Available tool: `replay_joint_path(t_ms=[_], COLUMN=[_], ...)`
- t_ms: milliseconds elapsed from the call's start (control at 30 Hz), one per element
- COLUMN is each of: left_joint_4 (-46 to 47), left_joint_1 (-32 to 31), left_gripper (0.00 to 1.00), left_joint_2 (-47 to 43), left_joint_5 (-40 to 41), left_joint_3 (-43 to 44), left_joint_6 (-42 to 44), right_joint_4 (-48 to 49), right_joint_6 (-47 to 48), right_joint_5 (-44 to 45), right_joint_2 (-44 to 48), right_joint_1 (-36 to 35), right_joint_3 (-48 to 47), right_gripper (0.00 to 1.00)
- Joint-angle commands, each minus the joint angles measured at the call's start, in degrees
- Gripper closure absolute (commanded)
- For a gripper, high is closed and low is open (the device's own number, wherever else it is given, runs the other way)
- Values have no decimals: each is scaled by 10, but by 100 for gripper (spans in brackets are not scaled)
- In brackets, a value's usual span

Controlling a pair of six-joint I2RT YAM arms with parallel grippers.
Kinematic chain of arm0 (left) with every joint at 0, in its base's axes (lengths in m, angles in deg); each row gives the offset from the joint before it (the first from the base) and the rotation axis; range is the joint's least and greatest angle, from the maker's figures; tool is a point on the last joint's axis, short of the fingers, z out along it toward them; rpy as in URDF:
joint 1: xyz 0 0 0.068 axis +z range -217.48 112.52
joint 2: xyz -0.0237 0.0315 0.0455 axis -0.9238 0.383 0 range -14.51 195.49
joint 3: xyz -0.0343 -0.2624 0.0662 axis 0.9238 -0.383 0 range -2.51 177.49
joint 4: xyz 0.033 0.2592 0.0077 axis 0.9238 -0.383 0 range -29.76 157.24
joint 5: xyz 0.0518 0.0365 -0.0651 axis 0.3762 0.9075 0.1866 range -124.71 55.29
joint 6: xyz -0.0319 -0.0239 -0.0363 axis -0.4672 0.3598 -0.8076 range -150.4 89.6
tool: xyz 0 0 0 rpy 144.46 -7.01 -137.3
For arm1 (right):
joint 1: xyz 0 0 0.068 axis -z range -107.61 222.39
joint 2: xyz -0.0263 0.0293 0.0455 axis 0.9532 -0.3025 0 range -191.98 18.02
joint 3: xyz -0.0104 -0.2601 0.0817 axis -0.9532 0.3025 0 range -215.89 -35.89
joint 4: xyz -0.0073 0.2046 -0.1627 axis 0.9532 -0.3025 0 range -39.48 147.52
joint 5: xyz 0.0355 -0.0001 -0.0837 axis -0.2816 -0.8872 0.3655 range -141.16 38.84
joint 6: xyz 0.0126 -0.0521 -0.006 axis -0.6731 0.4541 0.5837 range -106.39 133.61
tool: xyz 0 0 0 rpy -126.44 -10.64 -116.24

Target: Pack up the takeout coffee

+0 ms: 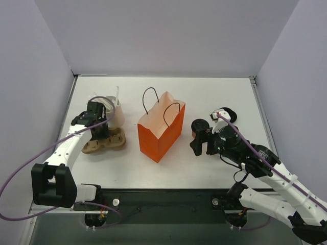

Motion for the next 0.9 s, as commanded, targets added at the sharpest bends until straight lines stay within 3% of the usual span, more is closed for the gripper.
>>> replay_joint_path(t_ms=[0,633,833,867], left_joint_4=[7,17,20,19], left_joint_1=[3,3,3,3], left_gripper=[51,54,49,53], left_joint_2=[-17,-22,-24,-24], left_joint_5=[0,-6,-6,-10], left_joint_3=[-3,-26,-22,-24], left_joint_6=[-10,-14,-11,-11], right_joint_4=[-2,-4,-4,-4], right_joint_6=[-4,-8,-9,-10], right_joint_5=[2,3,2,2], right_joint_2=[10,21,21,20], right_joint_1=[-3,-3,-3,-3], right_joint_3=[-2,1,1,1], right_gripper=[15,15,15,15])
